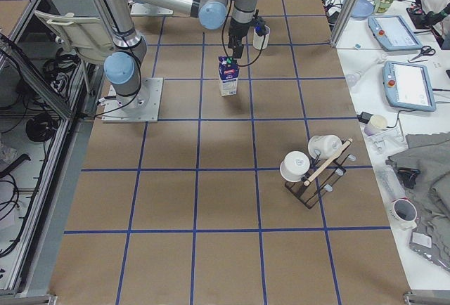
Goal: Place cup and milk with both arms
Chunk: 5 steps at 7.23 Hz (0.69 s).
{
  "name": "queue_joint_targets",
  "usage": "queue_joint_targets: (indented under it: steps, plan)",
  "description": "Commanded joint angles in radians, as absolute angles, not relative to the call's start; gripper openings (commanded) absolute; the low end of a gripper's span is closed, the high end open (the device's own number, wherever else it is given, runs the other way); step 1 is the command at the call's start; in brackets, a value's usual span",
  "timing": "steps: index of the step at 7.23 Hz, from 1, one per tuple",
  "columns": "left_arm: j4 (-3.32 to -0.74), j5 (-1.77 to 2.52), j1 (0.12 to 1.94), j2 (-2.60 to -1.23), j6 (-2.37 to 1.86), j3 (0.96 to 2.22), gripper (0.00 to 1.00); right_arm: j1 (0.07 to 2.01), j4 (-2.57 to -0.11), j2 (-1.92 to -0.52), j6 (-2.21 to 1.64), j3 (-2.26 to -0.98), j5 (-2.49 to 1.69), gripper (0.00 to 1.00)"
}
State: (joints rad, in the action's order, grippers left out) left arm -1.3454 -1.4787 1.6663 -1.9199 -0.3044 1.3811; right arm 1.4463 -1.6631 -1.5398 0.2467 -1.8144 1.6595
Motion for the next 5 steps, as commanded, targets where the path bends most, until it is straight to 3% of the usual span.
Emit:
queue_joint_targets:
  steps: [1, 3, 4, 5]
  plan:
    - [-1.374, -1.479, 1.616, -1.887, -0.288, 1.393, 1.00, 1.433, -1.675, -1.525, 0.255, -1.844, 1.649, 0.92]
    - [-1.393, -1.474, 1.565, -1.853, -0.272, 1.419, 1.00, 1.434, -1.686, -1.526, 0.255, -1.894, 1.619, 0.90]
    - [-1.396, -1.474, 1.559, -1.835, -0.268, 1.425, 1.00, 1.434, -1.692, -1.526, 0.258, -1.893, 1.618, 0.73]
    - [-1.410, -1.476, 1.557, -1.830, -0.255, 1.433, 1.00, 1.433, -1.693, -1.526, 0.258, -1.885, 1.620, 0.42]
